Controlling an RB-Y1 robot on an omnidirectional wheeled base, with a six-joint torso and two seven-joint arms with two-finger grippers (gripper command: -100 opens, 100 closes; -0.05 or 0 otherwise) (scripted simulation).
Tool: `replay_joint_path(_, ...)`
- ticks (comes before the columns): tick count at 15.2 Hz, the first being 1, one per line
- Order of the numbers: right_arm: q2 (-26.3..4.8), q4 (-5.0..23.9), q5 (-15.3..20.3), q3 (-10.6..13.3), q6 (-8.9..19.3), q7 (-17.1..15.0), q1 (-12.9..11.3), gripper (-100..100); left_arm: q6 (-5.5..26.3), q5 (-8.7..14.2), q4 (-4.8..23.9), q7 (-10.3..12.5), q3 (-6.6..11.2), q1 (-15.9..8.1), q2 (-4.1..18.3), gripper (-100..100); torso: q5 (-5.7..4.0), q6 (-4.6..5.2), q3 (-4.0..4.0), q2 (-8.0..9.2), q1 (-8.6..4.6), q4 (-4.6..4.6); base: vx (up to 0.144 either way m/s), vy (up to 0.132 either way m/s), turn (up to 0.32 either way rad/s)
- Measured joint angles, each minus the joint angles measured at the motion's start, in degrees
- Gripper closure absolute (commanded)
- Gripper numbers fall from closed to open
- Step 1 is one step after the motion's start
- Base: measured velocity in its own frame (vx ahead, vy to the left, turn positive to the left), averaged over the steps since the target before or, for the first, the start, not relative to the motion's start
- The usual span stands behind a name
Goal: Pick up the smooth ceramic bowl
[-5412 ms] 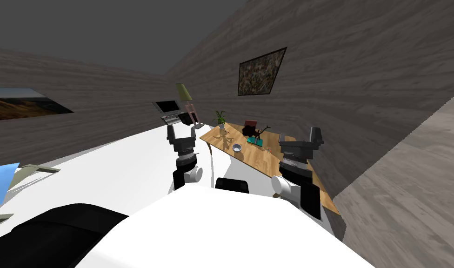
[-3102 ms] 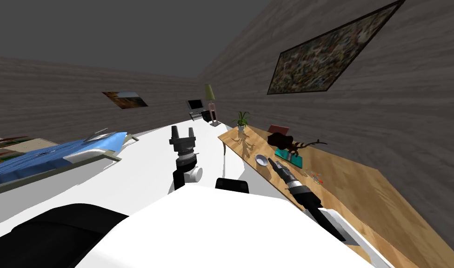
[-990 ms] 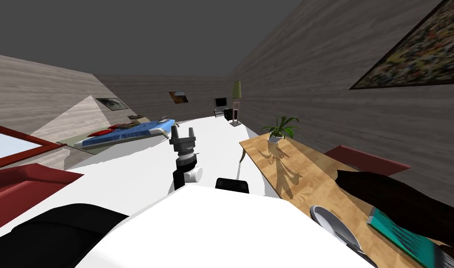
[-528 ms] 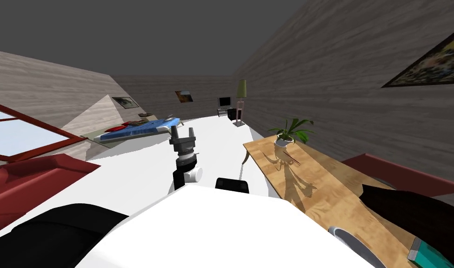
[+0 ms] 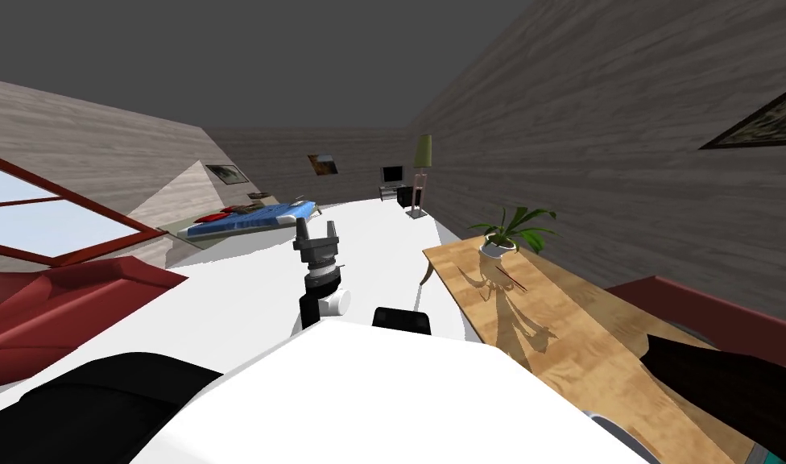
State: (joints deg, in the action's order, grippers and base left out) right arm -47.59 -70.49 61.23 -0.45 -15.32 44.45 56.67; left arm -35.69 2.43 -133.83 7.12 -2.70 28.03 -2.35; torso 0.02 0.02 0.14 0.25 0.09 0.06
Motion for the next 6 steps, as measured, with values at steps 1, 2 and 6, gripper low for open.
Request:
replay_joint_path(1,0.0,0.0,0.0,0.0,0.0,0.0,0.0,100,0.0,0.0,0.0,0.0,0.00,0.0,0.0,0,0.02,-0.01,-0.01,-0.02,0.05,0.00,-0.003,-0.001,-0.012)
replay_joint_path(2,0.0,0.0,0.0,0.0,-0.1,0.0,0.0,100,0.0,0.0,0.0,0.0,0.00,0.0,0.0,0,0.04,-0.04,-0.02,-0.04,0.08,0.00,0.000,0.000,0.000)
replay_joint_path(6,-1.2,-1.0,-0.3,-1.4,-1.0,0.0,1.5,100,0.0,0.0,0.0,0.0,0.00,0.0,0.0,0,0.16,0.04,-0.04,-0.05,0.41,-0.03,0.008,0.041,-0.075)
